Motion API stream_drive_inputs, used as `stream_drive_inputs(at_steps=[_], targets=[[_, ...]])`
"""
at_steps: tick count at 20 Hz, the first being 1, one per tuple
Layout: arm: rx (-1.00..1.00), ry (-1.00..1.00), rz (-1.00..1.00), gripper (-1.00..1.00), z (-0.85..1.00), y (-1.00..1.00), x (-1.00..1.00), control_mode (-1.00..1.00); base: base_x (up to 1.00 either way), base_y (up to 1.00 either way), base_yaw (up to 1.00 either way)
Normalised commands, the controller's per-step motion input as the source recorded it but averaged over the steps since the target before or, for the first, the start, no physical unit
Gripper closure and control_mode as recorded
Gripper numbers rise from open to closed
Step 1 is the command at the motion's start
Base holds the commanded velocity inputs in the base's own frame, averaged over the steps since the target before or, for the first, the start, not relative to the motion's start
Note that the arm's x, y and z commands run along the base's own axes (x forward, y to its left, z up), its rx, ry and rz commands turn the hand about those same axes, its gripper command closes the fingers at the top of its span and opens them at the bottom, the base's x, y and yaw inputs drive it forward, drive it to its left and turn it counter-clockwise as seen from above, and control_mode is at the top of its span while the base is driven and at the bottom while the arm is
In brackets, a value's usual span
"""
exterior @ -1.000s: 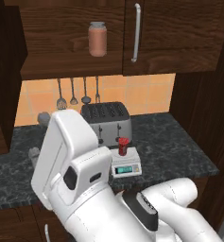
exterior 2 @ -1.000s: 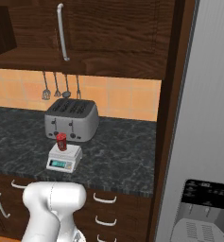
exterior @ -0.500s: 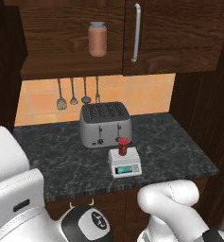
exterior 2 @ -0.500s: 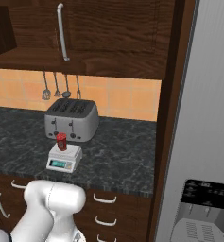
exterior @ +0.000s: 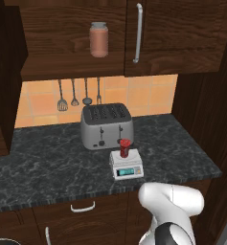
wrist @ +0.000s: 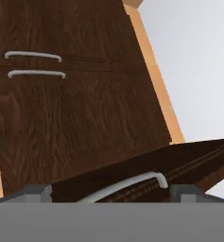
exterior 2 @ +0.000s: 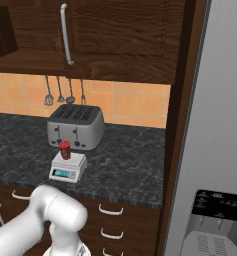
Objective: Pick the yogurt and place it on the digital scale for weighing, and close the cabinet.
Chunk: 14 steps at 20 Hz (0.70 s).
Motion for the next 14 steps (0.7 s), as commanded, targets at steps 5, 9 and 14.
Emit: stream_drive_inputs(at_steps=[5,9,14], targets=[[0.01,-0.08,-0.02,-1.0,-0.32,0.0,1.0,-1.0,0.0,0.0,0.0],[0.05,0.09,0.0,-1.0,0.0,-0.13,1.0,-1.0,0.0,0.0,0.0],[0.09,0.13,0.0,-1.0,0.03,-0.28,0.78,-1.0,0.0,0.0,0.0]])
